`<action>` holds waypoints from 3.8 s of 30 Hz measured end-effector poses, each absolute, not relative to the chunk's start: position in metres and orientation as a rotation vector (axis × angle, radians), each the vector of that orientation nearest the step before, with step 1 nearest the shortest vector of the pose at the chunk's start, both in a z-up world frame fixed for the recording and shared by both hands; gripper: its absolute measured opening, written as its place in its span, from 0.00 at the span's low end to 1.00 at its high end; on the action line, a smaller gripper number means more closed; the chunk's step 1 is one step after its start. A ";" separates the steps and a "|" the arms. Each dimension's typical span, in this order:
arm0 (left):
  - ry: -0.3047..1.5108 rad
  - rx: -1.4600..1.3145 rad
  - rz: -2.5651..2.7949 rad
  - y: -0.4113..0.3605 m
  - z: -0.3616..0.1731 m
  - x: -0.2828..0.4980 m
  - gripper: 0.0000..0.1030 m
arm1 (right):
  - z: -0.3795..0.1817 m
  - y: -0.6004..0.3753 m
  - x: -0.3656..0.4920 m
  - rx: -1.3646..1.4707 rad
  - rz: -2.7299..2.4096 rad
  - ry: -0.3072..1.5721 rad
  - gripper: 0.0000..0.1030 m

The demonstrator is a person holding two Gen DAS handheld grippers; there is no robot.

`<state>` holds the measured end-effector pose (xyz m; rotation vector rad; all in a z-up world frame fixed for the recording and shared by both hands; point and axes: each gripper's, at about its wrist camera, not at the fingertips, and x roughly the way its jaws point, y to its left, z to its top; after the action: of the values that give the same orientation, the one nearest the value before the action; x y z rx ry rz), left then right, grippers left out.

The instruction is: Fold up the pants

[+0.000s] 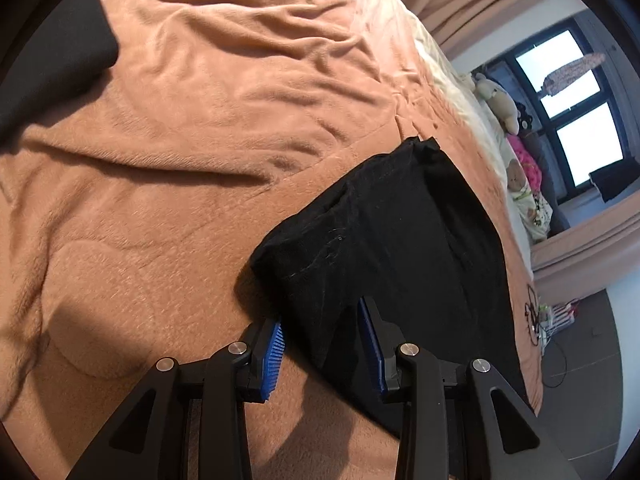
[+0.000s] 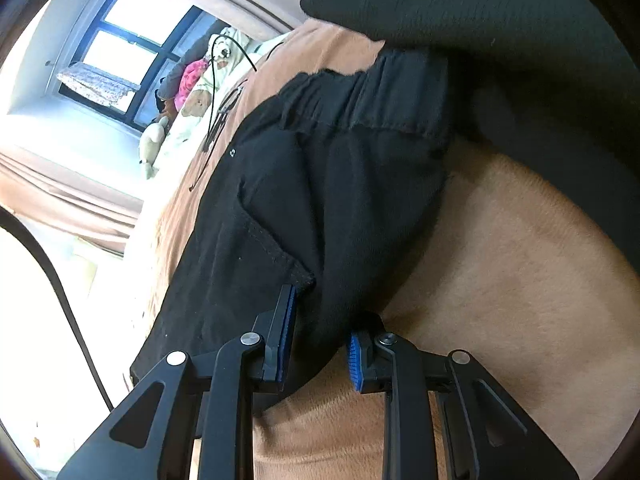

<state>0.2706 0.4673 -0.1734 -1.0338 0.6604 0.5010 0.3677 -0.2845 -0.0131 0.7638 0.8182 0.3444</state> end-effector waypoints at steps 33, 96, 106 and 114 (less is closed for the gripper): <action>0.493 -0.956 0.496 0.473 -0.046 0.242 0.04 | 0.070 -0.242 0.324 0.628 0.352 0.714 0.04; 0.742 -0.946 0.723 0.447 -0.110 0.022 0.46 | -0.012 -0.325 0.196 0.835 0.286 0.811 0.68; 0.742 -0.869 0.721 0.434 -0.078 0.053 0.47 | -0.012 -0.330 0.221 0.752 0.210 0.826 0.11; 0.748 -0.827 0.666 0.426 -0.060 0.097 0.47 | -0.005 -0.332 0.193 0.713 0.096 0.790 0.05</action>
<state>0.0971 0.4260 -0.0598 -0.8271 0.7485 0.6659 0.1934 -0.3323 -0.0053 0.7128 0.7900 0.0956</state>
